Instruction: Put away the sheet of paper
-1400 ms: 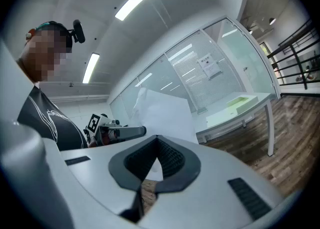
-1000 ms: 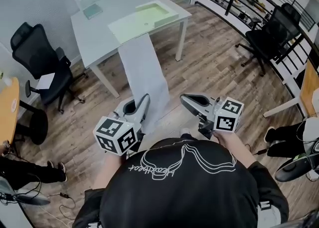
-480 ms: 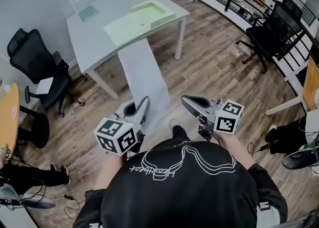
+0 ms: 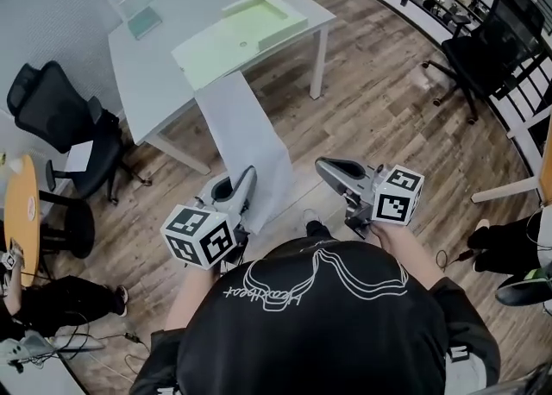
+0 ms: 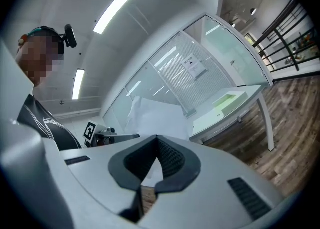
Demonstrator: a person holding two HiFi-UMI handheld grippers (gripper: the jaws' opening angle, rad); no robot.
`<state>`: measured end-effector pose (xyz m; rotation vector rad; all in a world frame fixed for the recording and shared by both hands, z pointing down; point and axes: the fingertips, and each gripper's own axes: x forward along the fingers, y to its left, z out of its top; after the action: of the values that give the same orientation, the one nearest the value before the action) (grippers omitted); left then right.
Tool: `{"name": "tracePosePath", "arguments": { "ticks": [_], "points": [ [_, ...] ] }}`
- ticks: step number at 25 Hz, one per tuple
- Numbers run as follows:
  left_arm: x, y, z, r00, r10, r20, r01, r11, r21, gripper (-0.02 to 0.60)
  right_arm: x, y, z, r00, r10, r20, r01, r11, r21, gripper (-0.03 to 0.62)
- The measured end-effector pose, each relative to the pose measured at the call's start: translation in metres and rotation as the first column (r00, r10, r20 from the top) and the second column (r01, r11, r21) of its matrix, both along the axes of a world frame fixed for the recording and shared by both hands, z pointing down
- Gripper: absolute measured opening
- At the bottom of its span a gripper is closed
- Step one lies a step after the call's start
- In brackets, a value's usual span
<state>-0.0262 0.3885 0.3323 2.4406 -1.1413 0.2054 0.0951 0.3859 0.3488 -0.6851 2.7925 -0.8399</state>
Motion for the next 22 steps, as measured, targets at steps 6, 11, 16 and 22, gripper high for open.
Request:
{"name": "tracePosePath", "arguments": {
  "ticks": [6,11,16,22],
  "points": [
    [0.017,-0.082,0.014,1.000,-0.019,-0.002,0.019,0.998,-0.054,0.011,0.016,-0.085,0.011,1.000,-0.020,0.021,0.021,0.999,-0.038,0.009],
    [0.029,-0.142,0.019,0.999,-0.036,-0.033,0.032,0.995,-0.091,0.011,0.029,-0.145,0.016,0.999,-0.029,0.037,0.031,0.998,-0.060,0.009],
    [0.039,-0.187,0.017,0.998,-0.049,-0.027,0.046,0.994,-0.099,0.011,0.043,-0.193,0.013,0.998,-0.025,0.063,0.029,0.998,-0.053,0.009],
    [0.040,-0.206,0.021,0.995,-0.087,-0.058,0.082,0.993,-0.083,0.011,0.044,-0.213,0.024,0.996,-0.066,0.067,0.069,0.997,-0.036,0.009]
  ]
}}
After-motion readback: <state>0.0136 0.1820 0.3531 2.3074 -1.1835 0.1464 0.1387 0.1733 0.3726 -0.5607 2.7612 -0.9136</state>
